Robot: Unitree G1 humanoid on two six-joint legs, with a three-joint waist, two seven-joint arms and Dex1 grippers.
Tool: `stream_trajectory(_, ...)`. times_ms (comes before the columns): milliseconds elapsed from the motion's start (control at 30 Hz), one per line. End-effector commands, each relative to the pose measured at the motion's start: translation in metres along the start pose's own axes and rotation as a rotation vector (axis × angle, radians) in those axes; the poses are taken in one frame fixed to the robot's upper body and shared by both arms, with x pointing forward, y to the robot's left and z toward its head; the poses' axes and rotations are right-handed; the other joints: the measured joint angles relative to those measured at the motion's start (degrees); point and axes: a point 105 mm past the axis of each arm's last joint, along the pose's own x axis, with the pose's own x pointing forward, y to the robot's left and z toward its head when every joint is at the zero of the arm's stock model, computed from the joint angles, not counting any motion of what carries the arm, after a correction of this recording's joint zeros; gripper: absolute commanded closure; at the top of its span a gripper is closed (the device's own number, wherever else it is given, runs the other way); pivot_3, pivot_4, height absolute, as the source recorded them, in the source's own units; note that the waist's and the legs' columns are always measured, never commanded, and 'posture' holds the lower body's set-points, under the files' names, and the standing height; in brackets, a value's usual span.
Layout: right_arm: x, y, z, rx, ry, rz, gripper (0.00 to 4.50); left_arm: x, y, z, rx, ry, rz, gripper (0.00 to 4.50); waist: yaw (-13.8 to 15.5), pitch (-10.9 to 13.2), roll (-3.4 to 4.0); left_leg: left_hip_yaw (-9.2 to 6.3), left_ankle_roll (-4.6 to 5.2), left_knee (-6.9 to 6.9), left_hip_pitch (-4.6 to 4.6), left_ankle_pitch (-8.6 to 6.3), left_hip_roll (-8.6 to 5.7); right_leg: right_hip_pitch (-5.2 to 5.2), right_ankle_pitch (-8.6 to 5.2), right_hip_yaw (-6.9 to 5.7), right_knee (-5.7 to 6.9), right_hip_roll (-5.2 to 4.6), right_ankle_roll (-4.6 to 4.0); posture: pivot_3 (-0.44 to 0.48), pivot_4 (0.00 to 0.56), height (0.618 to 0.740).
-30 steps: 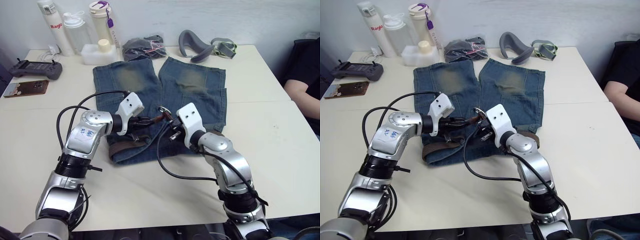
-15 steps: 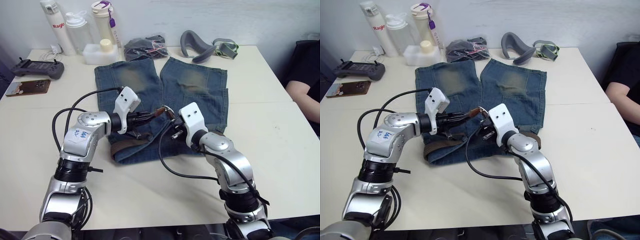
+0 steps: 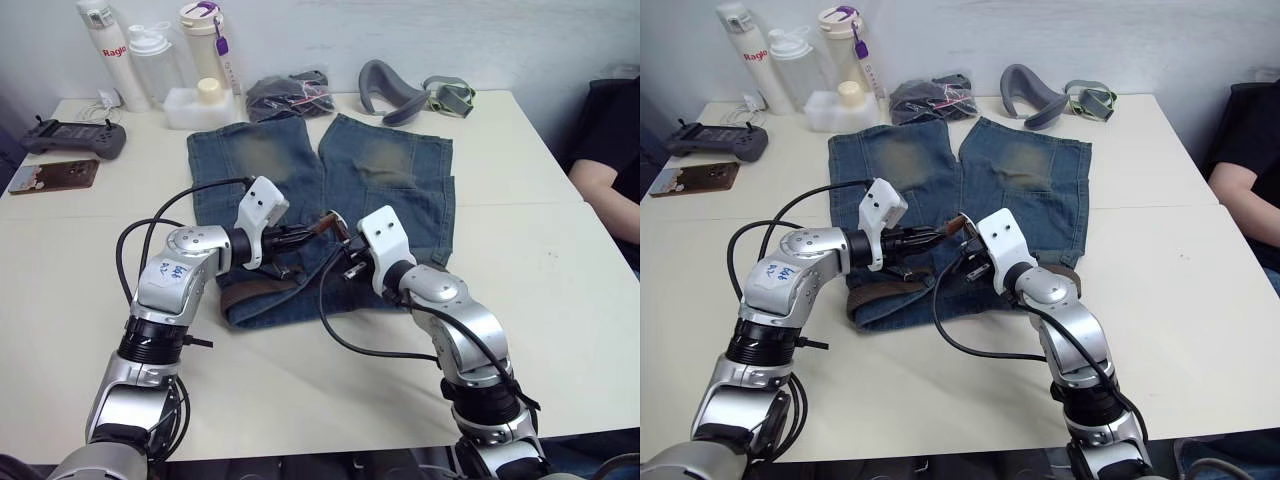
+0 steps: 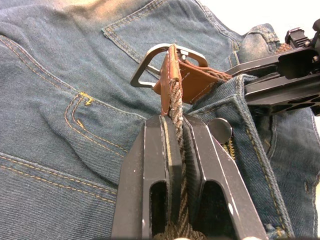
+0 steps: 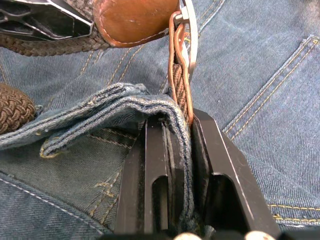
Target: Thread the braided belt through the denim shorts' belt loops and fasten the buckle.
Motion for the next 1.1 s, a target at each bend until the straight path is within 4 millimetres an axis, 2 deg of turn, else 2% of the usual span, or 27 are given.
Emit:
stream_trajectory(33, -0.012, -0.001, 0.026, -0.046, -0.111, -0.026, 4.48, -0.003, 0.003, -0.001, 0.032, 0.017, 0.004, 4.50, 0.0, 0.0, 0.00, 0.00, 0.00, -0.01, 0.00, 0.00, 0.00, 0.00, 0.00, 0.00, 0.00, 0.00, 0.00, 0.000, 0.150, 0.740)
stream_trajectory(700, -0.018, 0.007, 0.038, -0.106, -0.160, -0.015, 4.48, 0.003, 0.008, 0.006, 0.045, -0.008, 0.011, 4.50, 0.0, 0.0, 0.00, 0.00, 0.01, -0.03, -0.02, 0.00, 0.01, -0.01, 0.00, -0.01, -0.05, 0.00, 0.00, 0.000, 0.150, 0.740)
stream_trajectory(900, -0.015, 0.015, 0.026, -0.114, -0.107, 0.023, 4.48, 0.007, 0.004, 0.014, 0.048, -0.042, -0.008, 4.50, 0.0, 0.0, 0.00, 0.00, 0.01, -0.03, -0.02, -0.01, 0.00, -0.01, 0.00, 0.00, -0.07, 0.00, 0.00, 0.000, 0.150, 0.740)
stream_trajectory(1100, -0.010, 0.012, 0.008, -0.111, -0.025, 0.017, 4.48, 0.013, -0.003, 0.019, 0.050, -0.060, -0.037, 4.50, 0.0, 0.0, 0.00, 0.00, 0.01, -0.04, -0.02, -0.01, 0.01, 0.00, 0.00, -0.01, -0.08, 0.00, 0.00, 0.000, 0.150, 0.740)
